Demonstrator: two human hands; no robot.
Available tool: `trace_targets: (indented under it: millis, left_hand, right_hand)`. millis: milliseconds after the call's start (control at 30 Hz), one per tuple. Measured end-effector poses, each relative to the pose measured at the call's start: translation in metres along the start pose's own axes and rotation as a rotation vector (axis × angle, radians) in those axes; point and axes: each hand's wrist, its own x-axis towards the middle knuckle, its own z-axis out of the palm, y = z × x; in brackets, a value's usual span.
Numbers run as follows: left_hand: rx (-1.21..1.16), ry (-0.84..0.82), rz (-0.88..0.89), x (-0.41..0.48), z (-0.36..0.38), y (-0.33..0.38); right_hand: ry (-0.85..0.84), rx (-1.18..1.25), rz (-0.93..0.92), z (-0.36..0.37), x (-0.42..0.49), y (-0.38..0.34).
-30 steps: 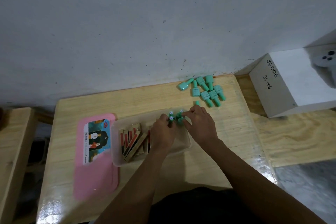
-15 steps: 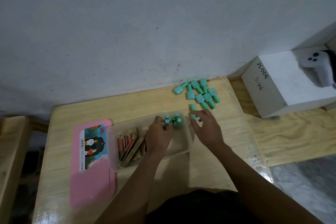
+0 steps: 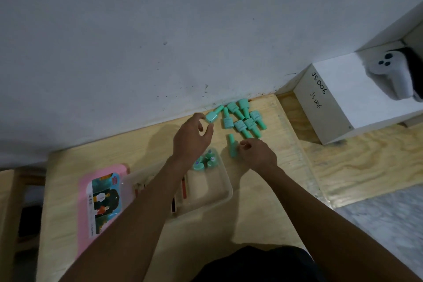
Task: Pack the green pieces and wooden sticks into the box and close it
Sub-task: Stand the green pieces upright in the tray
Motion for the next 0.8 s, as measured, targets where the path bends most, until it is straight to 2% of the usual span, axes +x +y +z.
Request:
trace_targets:
  millis: [67,167,333,567,800]
  left_hand:
    - [0.009,-0.103,-0.06,0.021,0.009,0.003]
    - [0.112,-0.184,-0.058,0.044,0.029,0.004]
    - [0.289,-0.209,-0.055,0.064,0.057,0.004]
    - [0.329,-0.276,-0.027,0.081,0.076,0.0]
    - [0.244,-0.334,-0.03,0.085,0.066,-0.013]
  right_hand:
    - [-0.011,-0.055,-0.001,0.002,0.006,-0.008]
    - [0.025,-0.129,0.008,0.009,0.014,-0.017]
    - [0.089,-0.221,0.024,0.018,0.023,-0.021]
    - [0.063,-0.264,0.0,0.017,0.024,-0.029]
    - [0.041,-0.016,-0.06,0.0,0.009,-0.016]
